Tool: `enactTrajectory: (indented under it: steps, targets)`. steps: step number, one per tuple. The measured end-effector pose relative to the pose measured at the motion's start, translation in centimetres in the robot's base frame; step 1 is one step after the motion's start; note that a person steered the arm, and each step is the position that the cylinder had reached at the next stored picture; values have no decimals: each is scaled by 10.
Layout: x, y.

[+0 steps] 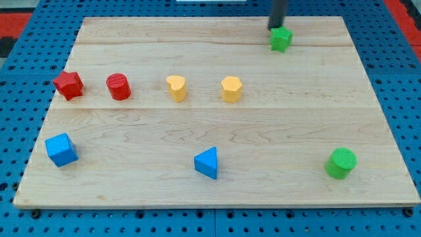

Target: Move the green star diagonally top right to the blue triangle

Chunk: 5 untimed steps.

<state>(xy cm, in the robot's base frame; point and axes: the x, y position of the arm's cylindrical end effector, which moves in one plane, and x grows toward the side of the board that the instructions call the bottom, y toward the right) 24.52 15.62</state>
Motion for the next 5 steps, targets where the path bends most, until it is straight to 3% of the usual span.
enactTrajectory:
  steps: [2,3,4,5]
  targets:
    - [73,0]
    - [50,-1]
    - [62,-23]
    - [116,-6]
